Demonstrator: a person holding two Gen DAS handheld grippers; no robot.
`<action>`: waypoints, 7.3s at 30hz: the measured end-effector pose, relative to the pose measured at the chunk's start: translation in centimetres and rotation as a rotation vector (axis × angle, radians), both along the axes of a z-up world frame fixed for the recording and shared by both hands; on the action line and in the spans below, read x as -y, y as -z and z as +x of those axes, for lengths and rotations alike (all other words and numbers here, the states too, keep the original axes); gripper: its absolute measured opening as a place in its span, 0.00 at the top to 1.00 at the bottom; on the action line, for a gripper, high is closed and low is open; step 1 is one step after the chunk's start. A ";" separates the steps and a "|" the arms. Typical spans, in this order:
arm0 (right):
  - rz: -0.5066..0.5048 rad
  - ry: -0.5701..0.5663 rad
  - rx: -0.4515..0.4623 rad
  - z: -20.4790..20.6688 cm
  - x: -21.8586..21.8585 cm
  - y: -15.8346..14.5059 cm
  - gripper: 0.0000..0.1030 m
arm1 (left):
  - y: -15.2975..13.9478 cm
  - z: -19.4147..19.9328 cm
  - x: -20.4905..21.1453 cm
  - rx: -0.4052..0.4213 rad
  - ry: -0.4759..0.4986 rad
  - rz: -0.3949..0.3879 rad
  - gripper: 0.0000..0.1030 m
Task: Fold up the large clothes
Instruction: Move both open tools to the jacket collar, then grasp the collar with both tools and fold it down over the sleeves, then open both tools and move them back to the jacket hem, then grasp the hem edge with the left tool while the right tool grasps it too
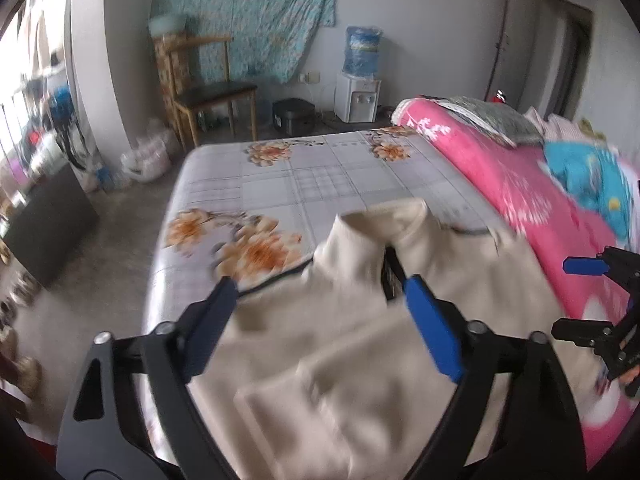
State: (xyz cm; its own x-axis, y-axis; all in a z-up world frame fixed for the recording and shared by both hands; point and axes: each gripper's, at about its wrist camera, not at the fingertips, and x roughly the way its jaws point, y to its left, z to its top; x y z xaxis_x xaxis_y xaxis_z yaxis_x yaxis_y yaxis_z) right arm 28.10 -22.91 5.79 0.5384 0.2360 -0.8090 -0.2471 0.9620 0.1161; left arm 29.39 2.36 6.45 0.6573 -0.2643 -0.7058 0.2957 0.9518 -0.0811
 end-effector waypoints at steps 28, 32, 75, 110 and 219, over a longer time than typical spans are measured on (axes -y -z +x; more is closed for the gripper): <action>0.007 -0.165 -0.095 8.3 0.1 5.0 0.88 | 5.5 5.4 5.4 -0.172 0.180 -0.052 0.91; -0.077 -0.208 -0.103 4.2 -0.1 7.3 0.88 | 7.0 2.3 5.4 -0.195 0.234 0.029 0.91; 0.328 0.093 -0.310 5.6 5.8 10.7 0.59 | 11.7 1.2 4.9 -0.203 0.219 -0.001 0.74; -0.125 -0.037 -0.107 -0.1 -3.4 8.8 0.61 | 9.9 -2.0 5.3 -0.172 0.215 0.140 0.64; -0.258 0.207 0.076 -16.9 6.4 7.7 0.94 | 12.8 -18.3 -5.3 -0.070 -0.195 0.328 0.84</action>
